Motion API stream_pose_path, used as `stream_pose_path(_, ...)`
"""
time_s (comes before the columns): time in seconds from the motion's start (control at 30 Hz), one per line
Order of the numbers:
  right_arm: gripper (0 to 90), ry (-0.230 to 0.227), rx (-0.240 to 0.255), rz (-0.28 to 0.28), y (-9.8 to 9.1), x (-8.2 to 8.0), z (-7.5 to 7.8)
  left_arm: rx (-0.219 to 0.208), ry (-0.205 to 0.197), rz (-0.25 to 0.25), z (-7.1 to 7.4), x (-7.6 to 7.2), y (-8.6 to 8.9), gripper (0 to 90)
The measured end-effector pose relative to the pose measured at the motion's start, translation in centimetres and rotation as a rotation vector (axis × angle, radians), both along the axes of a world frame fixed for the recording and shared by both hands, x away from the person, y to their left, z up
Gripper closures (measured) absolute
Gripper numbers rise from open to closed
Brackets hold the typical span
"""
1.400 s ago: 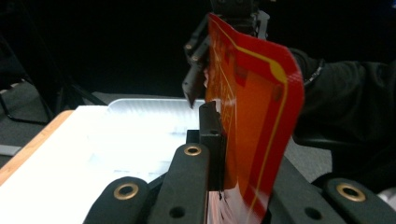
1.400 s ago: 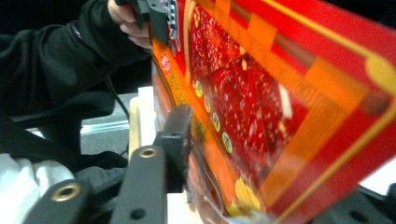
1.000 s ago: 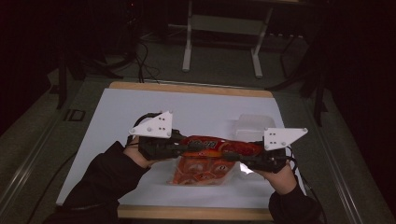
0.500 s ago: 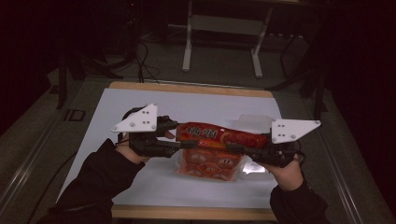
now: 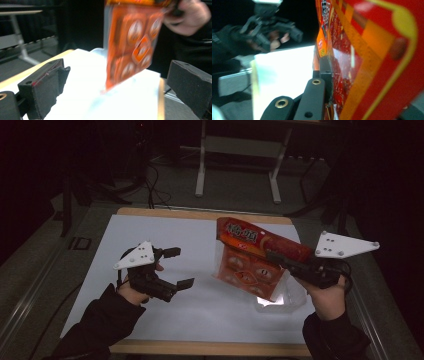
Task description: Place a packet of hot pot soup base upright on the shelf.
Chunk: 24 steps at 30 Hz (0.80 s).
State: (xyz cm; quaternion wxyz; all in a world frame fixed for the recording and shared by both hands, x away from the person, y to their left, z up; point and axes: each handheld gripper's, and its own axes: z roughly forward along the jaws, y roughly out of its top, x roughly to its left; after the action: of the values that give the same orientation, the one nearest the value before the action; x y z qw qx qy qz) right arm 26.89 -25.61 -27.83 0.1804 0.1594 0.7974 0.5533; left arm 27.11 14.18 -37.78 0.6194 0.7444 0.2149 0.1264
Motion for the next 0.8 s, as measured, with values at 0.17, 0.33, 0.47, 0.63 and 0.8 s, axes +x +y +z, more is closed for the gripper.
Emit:
stream_pose_path(0.17, 90.0, -0.045, 0.022, -0.099, -1.0, -0.3, 0.4, -0.024, 0.018, 0.063, -2.7, -0.6, 0.7, 2.5)
stream_pose_path(0.33, 90.0, -0.096, 0.039, -0.208, -2.7, -0.7, 0.8, -0.034, 0.014, 0.111, -5.3, -1.3, 1.3, 2.5)
stream_pose_path(0.47, 90.0, -0.078, 0.047, -0.235, -4.3, -0.2, 0.5, -0.003, 0.003, 0.140, -6.9, -1.9, 1.6, 2.5)
stream_pose_path(0.63, 90.0, -0.048, 0.045, -0.265, -5.8, 0.7, -1.1, 0.014, 0.027, 0.160, -8.6, -2.8, 1.8, 2.5)
stream_pose_path(0.8, 90.0, -0.015, 0.034, -0.313, -7.2, 1.9, -3.2, 0.022, 0.052, 0.145, -9.3, -3.2, 2.3, 1.3)
